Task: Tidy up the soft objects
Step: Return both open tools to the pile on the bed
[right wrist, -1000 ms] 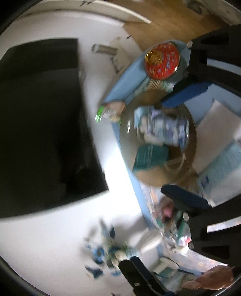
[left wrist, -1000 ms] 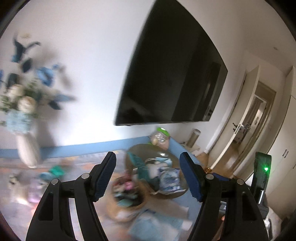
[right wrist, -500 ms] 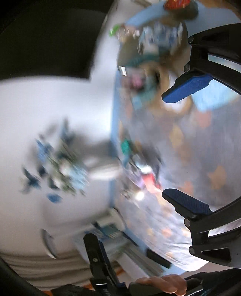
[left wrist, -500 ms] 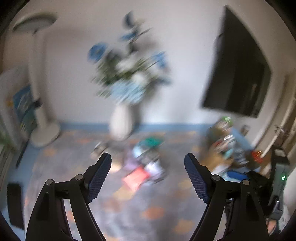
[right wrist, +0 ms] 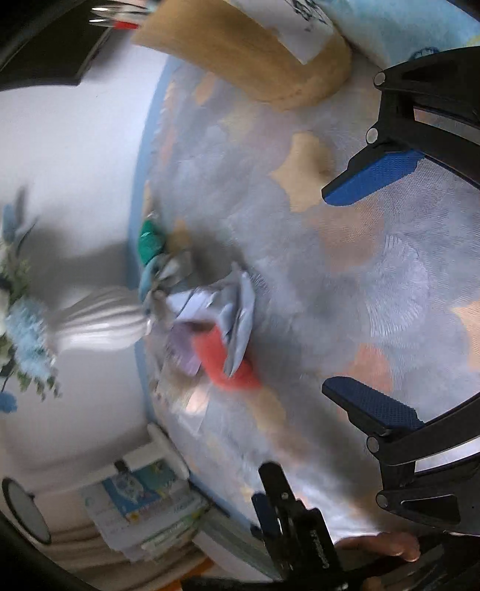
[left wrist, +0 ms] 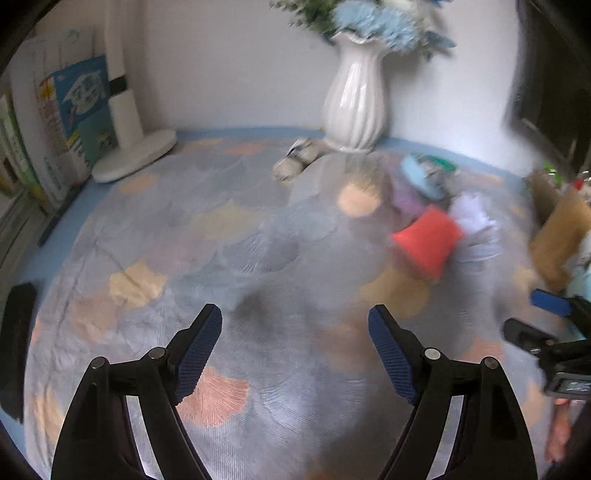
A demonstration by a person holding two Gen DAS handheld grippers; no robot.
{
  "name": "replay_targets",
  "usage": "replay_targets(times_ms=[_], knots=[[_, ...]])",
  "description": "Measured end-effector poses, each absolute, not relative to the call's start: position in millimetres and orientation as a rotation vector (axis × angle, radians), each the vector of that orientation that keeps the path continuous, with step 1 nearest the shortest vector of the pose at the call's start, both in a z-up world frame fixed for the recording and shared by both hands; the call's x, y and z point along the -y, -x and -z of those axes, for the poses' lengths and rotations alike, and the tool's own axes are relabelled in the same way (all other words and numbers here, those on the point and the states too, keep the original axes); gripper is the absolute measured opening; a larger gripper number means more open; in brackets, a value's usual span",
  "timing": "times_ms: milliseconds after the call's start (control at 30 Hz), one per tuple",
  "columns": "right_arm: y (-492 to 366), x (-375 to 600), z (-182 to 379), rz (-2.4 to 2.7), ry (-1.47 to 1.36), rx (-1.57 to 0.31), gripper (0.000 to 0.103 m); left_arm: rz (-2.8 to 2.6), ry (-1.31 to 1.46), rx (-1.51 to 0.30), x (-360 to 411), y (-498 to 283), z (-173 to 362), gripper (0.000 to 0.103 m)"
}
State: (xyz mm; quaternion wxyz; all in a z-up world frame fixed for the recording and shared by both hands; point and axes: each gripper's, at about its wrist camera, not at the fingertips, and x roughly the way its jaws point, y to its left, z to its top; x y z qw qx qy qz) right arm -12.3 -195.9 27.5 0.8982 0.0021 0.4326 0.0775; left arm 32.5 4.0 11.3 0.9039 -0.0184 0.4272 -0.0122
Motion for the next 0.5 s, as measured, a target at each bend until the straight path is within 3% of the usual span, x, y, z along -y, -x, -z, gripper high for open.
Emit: replay_targets(times_ms=[67, 133, 200, 500], knots=[[9.7, 196.3, -26.2, -0.144, -0.001, -0.908, 0.093, 0.019, 0.036, -0.89, -5.3, -35.0, -9.0, 0.082], [9.3, 197.6, -24.9, -0.134, -0.003, -0.914, 0.093, 0.039, 0.037, -0.883, -4.3, -32.8, -10.3, 0.09], [8.9, 197.4, -24.7, -0.129, 0.005, -0.924, 0.101, 0.045, 0.041, -0.885, -3.7, -32.2, -11.0, 0.092], [6.9, 190.1, -20.7, -0.1, 0.061, -0.95, 0.103, 0.058, 0.087, -0.889, -9.3, -33.1, -8.4, 0.096]])
